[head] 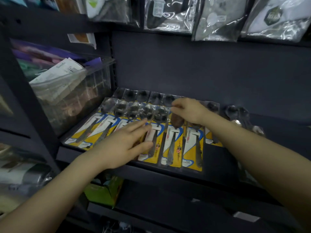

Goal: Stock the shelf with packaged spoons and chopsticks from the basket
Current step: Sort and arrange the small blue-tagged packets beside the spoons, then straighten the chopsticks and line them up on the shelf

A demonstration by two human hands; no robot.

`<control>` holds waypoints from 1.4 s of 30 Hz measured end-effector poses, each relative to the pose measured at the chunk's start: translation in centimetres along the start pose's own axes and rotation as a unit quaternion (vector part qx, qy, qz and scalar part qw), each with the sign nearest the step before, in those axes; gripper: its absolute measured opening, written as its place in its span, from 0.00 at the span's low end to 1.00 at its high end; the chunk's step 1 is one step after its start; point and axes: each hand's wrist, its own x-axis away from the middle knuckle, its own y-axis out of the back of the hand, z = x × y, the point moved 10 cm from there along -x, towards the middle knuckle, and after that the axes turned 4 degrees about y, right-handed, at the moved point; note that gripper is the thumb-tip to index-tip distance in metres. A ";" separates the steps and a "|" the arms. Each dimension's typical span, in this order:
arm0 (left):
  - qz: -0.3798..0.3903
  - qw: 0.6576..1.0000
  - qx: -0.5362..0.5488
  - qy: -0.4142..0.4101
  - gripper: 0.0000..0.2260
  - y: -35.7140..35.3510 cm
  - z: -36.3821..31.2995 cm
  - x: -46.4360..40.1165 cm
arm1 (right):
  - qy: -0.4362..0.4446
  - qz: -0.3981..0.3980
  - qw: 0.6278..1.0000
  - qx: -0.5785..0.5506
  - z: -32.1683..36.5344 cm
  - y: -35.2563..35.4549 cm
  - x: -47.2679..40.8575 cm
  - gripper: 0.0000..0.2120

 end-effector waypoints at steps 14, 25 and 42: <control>0.012 0.996 -0.085 -0.007 0.47 0.0 2.9 1.6 | -0.037 -0.053 0.996 0.054 0.1 -0.3 0.1 0.12; -0.109 0.976 -0.004 -0.188 0.24 1.4 -14.1 -1.2 | 0.046 -0.137 0.975 0.167 -0.9 7.0 13.6 0.11; -0.013 0.973 0.049 -0.225 0.14 -10.4 -37.5 -8.3 | -0.341 0.006 0.906 0.250 -30.4 16.6 35.1 0.12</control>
